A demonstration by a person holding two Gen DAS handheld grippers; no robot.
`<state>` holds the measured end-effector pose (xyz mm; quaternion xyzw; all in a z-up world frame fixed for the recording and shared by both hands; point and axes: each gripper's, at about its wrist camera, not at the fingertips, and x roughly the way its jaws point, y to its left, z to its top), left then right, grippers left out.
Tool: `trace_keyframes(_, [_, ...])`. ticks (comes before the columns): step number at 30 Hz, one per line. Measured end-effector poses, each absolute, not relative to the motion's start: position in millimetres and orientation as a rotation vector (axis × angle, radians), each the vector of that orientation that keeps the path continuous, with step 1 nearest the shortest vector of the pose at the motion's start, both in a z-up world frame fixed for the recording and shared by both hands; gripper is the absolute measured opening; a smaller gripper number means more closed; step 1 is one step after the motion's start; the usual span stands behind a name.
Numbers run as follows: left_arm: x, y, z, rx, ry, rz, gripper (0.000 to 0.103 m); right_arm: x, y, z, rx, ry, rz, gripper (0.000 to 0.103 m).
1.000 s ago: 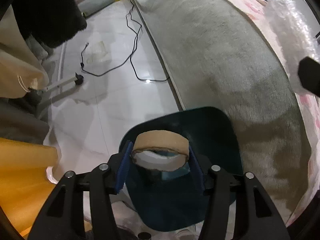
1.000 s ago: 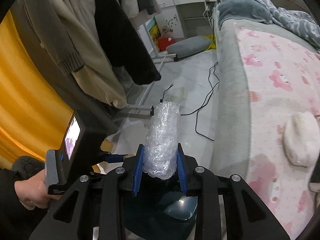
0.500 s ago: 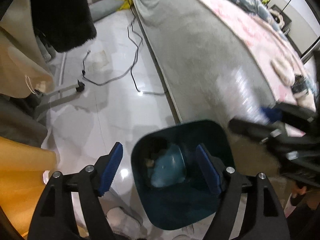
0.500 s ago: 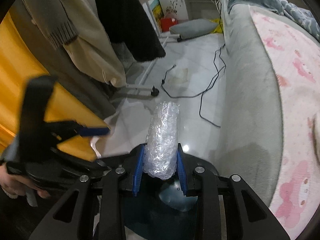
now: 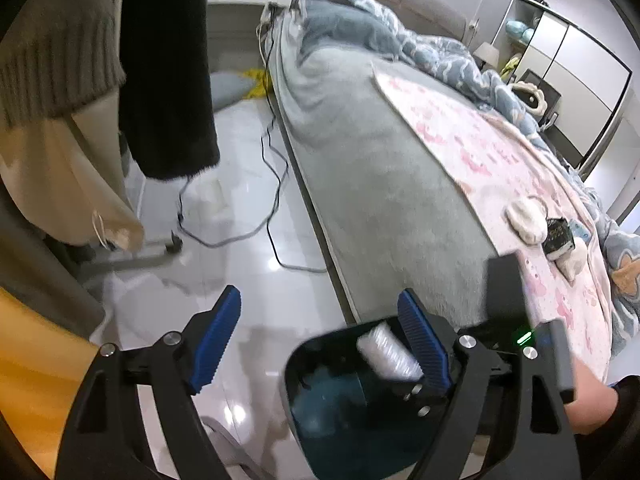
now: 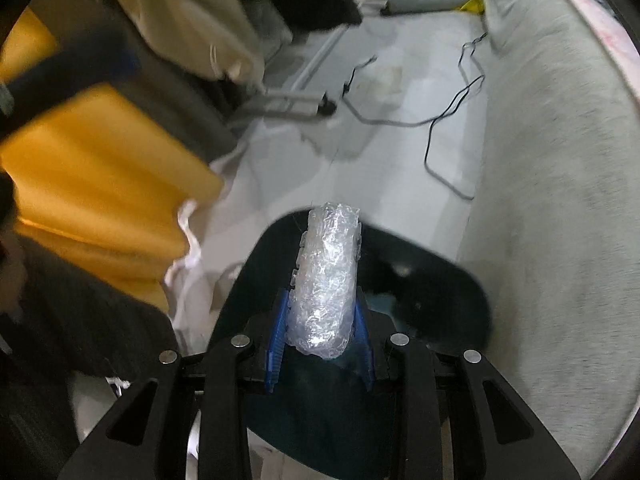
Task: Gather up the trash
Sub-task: 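Open the left tool to drop the tape roll while the right holds wrap over bin, then open the right tool inside the bin to drop the bubble wrap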
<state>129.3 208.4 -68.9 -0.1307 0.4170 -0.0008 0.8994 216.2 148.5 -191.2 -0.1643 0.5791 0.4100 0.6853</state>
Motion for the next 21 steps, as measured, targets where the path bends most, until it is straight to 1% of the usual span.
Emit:
trace_keyframes(10, [115, 215, -39, -0.245, 0.715, 0.018, 0.083, 203, 152, -238, -0.496, 1.412, 0.879, 0.031])
trace_keyframes(18, [107, 210, -13, -0.232, 0.621, 0.018, 0.083, 196, 151, -257, -0.577, 1.471, 0.866, 0.033])
trace_keyframes(20, [107, 205, -8, -0.222, 0.603, 0.013, 0.085, 193, 151, -259, -0.587, 1.484, 0.868, 0.038])
trace_keyframes(21, [107, 202, -6, -0.218, 0.596, 0.013, 0.086, 192, 151, -259, -0.592, 1.485, 0.866, 0.048])
